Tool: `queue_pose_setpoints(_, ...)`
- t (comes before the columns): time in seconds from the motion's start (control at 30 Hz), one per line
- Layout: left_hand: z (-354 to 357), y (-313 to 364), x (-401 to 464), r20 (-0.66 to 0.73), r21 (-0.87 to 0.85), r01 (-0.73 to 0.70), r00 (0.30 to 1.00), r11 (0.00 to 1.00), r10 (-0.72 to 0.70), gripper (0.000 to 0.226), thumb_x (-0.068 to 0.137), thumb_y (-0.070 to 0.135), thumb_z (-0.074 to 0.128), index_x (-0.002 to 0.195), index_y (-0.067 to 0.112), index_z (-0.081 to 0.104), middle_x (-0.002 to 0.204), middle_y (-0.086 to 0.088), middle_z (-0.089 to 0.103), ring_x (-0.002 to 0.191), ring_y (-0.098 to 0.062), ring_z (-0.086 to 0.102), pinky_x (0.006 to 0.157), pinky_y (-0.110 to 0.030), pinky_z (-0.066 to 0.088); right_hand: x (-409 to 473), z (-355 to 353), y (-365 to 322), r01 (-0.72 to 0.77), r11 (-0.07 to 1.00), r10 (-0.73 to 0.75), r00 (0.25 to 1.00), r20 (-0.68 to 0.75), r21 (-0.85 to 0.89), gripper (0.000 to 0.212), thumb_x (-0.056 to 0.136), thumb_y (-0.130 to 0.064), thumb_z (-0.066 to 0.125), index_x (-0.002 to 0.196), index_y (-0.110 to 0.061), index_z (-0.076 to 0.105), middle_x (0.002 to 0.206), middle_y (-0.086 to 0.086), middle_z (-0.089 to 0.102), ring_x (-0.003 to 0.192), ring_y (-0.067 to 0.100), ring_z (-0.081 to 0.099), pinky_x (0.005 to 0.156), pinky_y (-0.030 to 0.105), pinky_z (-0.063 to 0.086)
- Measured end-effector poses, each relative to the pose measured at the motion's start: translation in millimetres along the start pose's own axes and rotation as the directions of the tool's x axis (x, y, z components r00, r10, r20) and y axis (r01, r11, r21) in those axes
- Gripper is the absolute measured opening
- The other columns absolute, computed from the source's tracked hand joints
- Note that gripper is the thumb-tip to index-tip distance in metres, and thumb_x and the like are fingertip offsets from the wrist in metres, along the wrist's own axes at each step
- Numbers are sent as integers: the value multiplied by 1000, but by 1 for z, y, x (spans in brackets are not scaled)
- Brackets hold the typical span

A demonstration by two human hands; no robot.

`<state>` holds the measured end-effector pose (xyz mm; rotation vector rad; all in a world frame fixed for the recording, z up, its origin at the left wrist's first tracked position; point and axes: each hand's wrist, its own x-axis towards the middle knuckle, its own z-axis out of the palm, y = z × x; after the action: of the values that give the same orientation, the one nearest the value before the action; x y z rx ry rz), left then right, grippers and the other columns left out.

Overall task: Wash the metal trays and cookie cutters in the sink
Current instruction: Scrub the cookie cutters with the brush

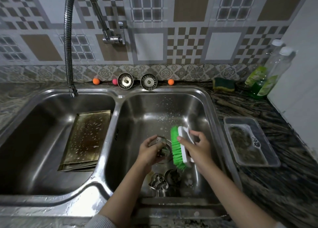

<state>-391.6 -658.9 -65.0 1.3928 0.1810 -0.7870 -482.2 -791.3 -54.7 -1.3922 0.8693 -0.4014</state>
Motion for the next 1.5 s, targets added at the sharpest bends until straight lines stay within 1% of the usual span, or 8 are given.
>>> queue_pose_setpoints(0.27,4,-8,3,74,-40,-32,997,999,35,50,79,-9,67,116,17,46,94,-12,57,73,-27,61,65,-40,56,-19,4,6,-27,997,25,999,32,68,47,71,-22,83,109,-24,56,107,0,61,90,17,65,68,32,54)
queue_pose_setpoints(0.43,1,-6,-3,100,-11,-67,993,998,68,43,80,-7,67,114,15,54,93,-11,63,74,-23,65,61,-38,56,-17,1,8,31,998,-29,999,-33,50,49,68,-25,85,106,-29,55,112,1,60,95,18,64,74,36,56)
queue_pose_setpoints(0.6,0,-4,-3,94,9,-57,994,998,56,40,85,-1,64,122,12,56,107,-16,64,82,-26,65,63,-38,57,-24,-3,3,114,993,-108,987,117,-41,51,68,-19,85,109,-26,55,100,-3,65,85,9,66,61,17,50)
queue_pose_setpoints(0.7,-2,-2,-5,259,-19,-16,966,1000,21,39,94,-5,47,129,12,53,118,-20,60,86,-28,65,75,-44,57,-20,-3,4,69,997,-65,991,115,-35,49,68,-21,86,106,-29,55,101,3,66,85,14,67,62,24,51)
queue_pose_setpoints(0.8,-4,-1,-10,377,-3,-6,926,1000,7,53,91,-13,42,130,22,52,105,-10,62,77,-18,68,68,-35,59,-17,-4,4,19,999,-22,996,87,31,44,69,-24,85,100,-34,55,106,6,65,91,19,67,69,34,56)
queue_pose_setpoints(1.17,-3,3,-7,361,-35,-61,930,998,69,56,84,-11,56,132,17,53,121,-15,61,89,-28,67,79,-47,56,-24,-8,-1,-35,996,24,992,122,87,42,71,-20,83,100,-31,55,106,7,66,88,17,68,59,26,50)
queue_pose_setpoints(1.37,-4,1,-8,385,-6,-77,920,997,74,58,80,-17,56,131,11,54,113,-15,65,89,-28,68,74,-43,59,-24,-14,-1,-42,995,26,984,174,91,45,71,-20,83,106,-29,57,107,11,67,91,24,69,63,34,57)
queue_pose_setpoints(1.5,2,-5,-18,474,121,-111,879,986,41,54,80,-16,58,126,13,59,115,-20,62,90,-27,66,77,-44,57,-5,-10,-4,-6,997,3,999,39,76,44,66,-25,87,98,-33,57,110,10,65,91,26,69,71,44,60)
